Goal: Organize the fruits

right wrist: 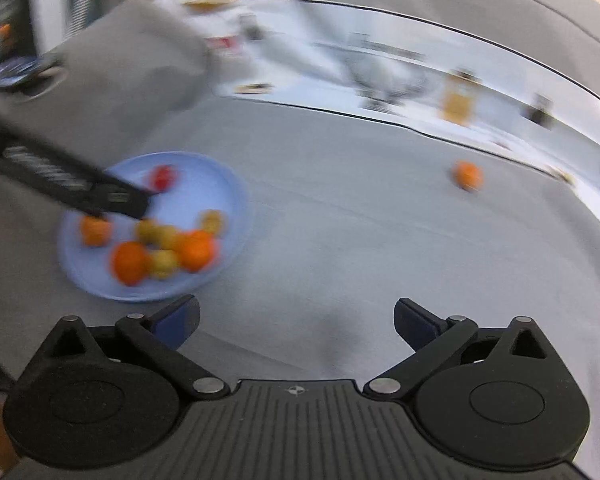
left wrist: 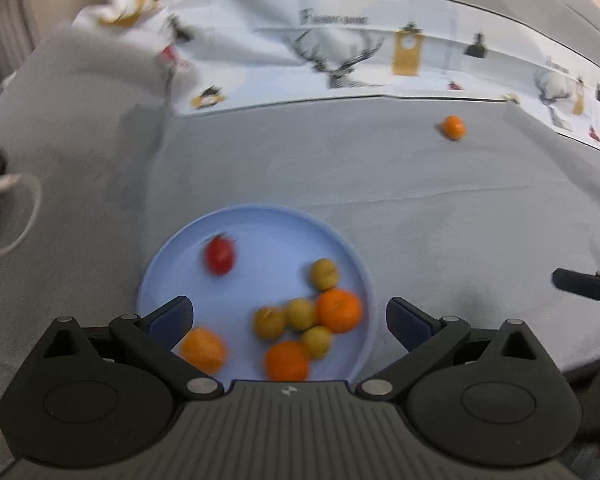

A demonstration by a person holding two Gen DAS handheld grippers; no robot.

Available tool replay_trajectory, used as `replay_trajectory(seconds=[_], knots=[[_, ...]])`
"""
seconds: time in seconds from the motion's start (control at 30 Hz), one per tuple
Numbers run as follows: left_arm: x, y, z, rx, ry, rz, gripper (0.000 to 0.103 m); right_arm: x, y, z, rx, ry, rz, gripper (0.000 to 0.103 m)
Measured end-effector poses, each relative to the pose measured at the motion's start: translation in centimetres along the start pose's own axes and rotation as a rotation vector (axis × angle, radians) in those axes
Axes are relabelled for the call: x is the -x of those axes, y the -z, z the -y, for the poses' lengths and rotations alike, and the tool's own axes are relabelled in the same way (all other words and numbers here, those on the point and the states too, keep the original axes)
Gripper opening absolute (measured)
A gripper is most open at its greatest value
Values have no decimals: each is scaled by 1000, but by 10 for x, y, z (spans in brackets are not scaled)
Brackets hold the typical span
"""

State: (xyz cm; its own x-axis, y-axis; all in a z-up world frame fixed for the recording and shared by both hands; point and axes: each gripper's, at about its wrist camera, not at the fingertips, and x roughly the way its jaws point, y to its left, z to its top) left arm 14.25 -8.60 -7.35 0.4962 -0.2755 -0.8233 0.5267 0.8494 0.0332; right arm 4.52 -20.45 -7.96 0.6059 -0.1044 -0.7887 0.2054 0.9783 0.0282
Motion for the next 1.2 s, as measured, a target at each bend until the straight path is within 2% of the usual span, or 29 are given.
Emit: replay_trajectory(seconds=[0.17,0.3,0.37,0.47,0.53,0.63,0.7,0.77,0.83,0.9,1.07,1.2], knots=[[-25,-32,65,-65,52,21,103,0,12,82,-253,203,77,102],[-63,-67,123,-71,150,-23,103,-21,15,156,-433,308,51,102],[-82,-80,154,-88,153,-14,103,-35,16,188,-479,357,29,102],[-111,-90,195,-150,117,-3,103,-53,20,223,-496,418,27,102],[-131,-91,219,-196,68,-27,103,-61,24,241,-509,445,43,102],[-160,-87,245,-275,38,-54,103,-71,32,262,-537,491,57,102],[-180,-83,255,-313,24,-70,103,-78,42,274,-580,510,53,102],[-199,-77,258,-292,21,-77,103,-88,50,285,-618,529,33,102],[-204,-72,250,-198,61,-23,103,-101,63,291,-640,543,16,103],[-209,-69,245,-147,79,-15,103,-102,75,286,-609,557,112,102],[-207,-53,243,-177,93,95,103,-105,78,283,-602,567,119,102],[-202,-39,236,-159,127,171,103,-103,80,282,-614,557,126,102]])
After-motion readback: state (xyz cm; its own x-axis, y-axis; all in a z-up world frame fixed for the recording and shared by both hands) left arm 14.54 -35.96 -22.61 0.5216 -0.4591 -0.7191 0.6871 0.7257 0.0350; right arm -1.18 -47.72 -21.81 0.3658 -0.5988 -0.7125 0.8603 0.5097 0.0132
